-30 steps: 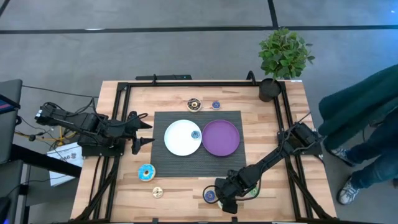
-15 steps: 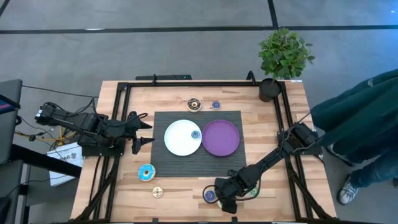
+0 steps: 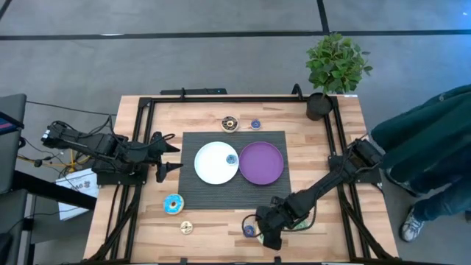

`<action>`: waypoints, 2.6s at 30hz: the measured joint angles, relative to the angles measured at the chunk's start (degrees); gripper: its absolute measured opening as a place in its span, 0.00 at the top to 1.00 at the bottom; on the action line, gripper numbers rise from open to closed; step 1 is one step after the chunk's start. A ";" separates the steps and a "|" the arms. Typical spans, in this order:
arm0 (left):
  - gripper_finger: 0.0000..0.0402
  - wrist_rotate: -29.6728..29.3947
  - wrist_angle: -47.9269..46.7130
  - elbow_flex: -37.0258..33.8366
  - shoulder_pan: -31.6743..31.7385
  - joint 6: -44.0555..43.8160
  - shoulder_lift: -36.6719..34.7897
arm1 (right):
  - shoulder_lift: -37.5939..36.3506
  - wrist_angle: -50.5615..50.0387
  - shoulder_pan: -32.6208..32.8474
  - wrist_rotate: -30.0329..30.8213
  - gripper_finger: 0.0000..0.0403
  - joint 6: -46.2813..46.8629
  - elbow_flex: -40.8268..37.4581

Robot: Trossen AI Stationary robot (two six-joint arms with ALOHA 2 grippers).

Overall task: Pick & Place donuts
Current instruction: Put the large light blue donut on the violet plate

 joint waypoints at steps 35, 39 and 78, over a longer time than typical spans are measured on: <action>0.25 -0.57 0.48 0.00 -0.02 -0.31 -0.02 | -2.94 -17.98 -48.25 -7.48 0.71 -12.07 -0.24; 0.25 -0.57 0.66 0.01 0.02 -0.34 -0.02 | 0.29 -17.24 -49.10 -6.94 0.71 -14.09 -0.24; 0.25 -3.12 0.46 0.01 0.04 -0.80 0.00 | -0.85 -21.30 -47.91 1.46 0.45 -15.22 -0.17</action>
